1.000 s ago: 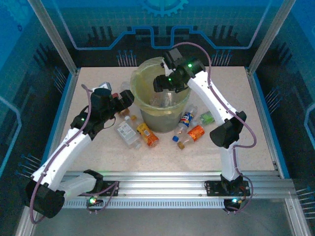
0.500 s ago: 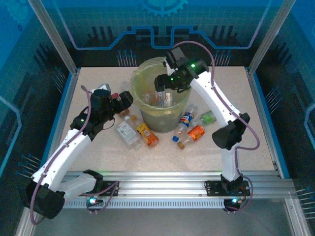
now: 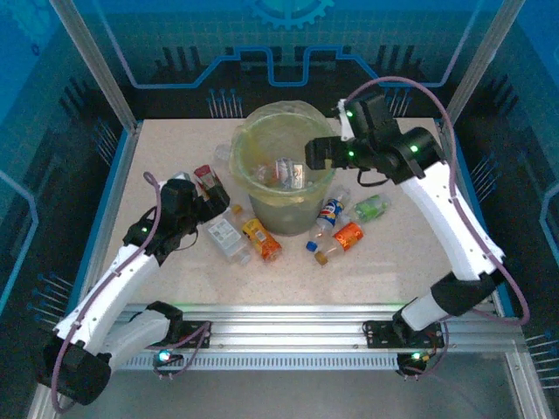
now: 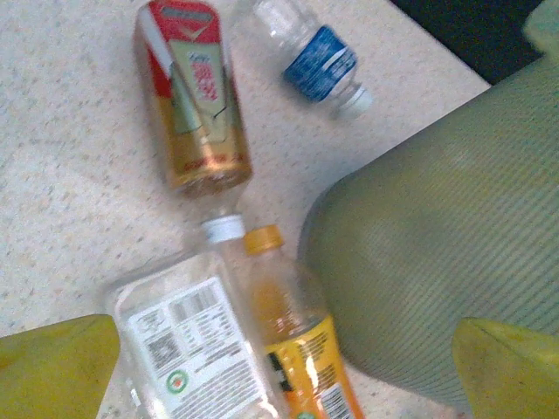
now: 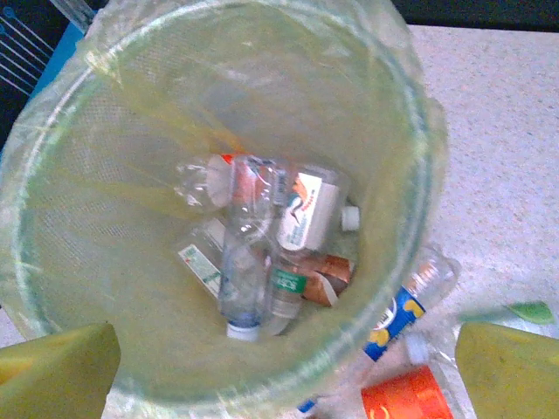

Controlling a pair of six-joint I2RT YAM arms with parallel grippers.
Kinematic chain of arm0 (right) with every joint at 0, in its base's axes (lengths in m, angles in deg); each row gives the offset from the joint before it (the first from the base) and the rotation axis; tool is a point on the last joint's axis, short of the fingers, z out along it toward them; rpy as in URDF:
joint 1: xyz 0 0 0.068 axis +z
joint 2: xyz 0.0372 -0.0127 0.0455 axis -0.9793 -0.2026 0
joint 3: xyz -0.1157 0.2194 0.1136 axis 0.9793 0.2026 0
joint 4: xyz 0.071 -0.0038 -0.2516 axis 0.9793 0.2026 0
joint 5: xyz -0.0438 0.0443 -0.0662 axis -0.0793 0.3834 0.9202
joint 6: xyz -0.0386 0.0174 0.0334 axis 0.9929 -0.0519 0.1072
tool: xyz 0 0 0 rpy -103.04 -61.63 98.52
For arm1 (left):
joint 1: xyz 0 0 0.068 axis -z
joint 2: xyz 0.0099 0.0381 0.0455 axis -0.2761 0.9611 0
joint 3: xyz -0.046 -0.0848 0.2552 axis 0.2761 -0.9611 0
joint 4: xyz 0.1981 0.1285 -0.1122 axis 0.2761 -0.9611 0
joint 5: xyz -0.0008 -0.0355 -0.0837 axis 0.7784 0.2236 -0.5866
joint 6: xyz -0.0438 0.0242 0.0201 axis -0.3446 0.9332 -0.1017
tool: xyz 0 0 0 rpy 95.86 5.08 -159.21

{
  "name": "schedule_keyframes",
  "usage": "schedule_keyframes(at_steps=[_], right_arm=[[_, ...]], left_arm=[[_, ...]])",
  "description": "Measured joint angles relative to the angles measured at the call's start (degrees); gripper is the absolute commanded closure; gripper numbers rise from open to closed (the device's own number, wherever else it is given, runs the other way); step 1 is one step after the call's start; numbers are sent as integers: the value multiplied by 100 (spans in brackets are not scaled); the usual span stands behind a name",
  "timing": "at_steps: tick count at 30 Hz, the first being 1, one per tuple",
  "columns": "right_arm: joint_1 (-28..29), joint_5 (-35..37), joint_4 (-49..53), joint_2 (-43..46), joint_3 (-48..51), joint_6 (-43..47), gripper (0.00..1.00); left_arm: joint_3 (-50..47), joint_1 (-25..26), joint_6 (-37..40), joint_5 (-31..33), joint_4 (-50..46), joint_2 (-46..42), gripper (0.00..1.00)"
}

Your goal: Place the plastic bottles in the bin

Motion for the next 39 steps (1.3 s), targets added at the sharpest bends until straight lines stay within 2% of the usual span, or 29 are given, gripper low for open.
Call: schedule_keyframes(at_steps=[8, 14, 27, 39], right_arm=[[-162, 273, -511, 1252, 1757, -223, 0], [-190, 562, -634, 1672, 2527, -382, 0], [-203, 938, -769, 1895, 3263, -632, 0], [-208, 1102, -848, 2020, 3421, -750, 0]], left_arm=[[-780, -68, -404, -127, -155, -243, 1], [-1014, -72, -682, -444, 0, 68, 1], [-1058, -72, -857, -881, 734, 1255, 1], [-1038, -72, -855, -992, 951, 2011, 1]])
